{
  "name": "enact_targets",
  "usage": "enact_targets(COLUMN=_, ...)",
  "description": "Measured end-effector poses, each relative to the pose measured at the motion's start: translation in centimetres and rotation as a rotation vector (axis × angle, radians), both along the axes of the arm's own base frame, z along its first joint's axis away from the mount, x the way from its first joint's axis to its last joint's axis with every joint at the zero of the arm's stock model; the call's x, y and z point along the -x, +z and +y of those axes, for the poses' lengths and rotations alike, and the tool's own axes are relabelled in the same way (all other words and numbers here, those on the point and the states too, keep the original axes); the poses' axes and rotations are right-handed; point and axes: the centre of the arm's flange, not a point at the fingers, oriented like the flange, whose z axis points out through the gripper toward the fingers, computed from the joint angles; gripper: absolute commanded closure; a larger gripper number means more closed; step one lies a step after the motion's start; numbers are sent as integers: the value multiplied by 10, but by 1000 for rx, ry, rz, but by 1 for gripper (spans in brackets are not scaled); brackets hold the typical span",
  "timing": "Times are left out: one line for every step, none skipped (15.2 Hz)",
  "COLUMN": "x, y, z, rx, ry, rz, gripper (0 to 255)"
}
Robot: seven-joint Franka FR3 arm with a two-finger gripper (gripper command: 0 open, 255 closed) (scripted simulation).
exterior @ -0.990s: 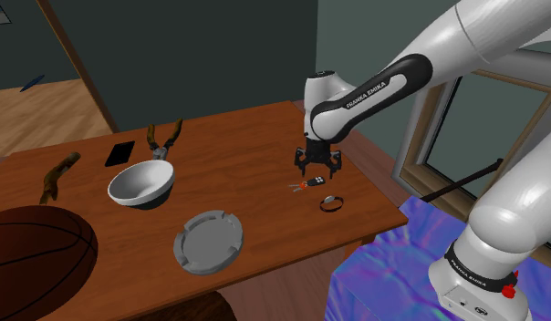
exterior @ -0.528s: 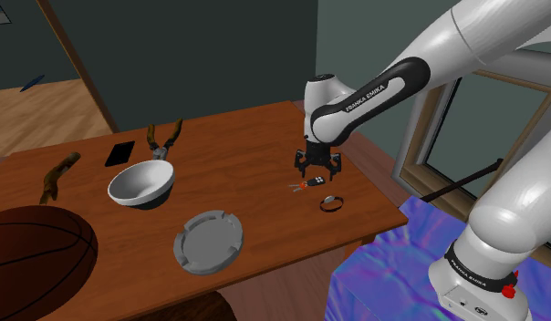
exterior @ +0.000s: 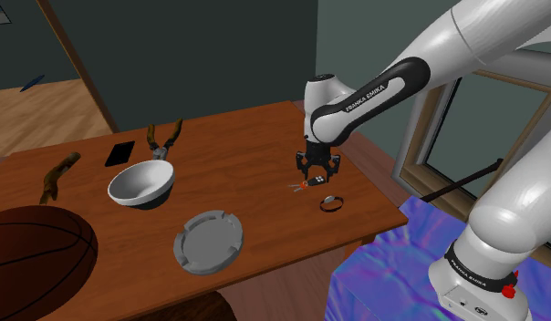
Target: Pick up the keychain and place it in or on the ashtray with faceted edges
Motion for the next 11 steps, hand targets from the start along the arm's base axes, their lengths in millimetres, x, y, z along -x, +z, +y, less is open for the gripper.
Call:
enact_targets(x=0, y=0, z=0, rx=0, ry=0, rz=0, gripper=255)
enact_targets(x=0, y=0, z=0, rx=0, ry=0, rz=0, gripper=255)
enact_targets(x=0, y=0, z=0, rx=0, ry=0, rz=0, gripper=255)
enact_targets(x=0, y=3, z=0, rx=0, ry=0, rz=0, gripper=255)
enact_targets(x=0, y=6, z=0, rx=0, ry=0, rz=0, gripper=255)
enact_targets(x=0, y=10, z=0, rx=0, ry=0, rz=0, gripper=255)
enact_targets(x=0, y=16, z=0, rx=0, ry=0, rz=0, gripper=255)
enact_targets(x=0, y=21, z=0, rx=0, ry=0, rz=0, gripper=255)
enact_targets(x=0, y=27, z=0, rx=0, ry=0, rz=0, gripper=255)
enact_targets(x=0, y=32, z=1, rx=0, ry=0, rz=-1, gripper=255)
enact_targets(x=1, y=37, z=1, rx=0, ry=0, rz=-1, gripper=255)
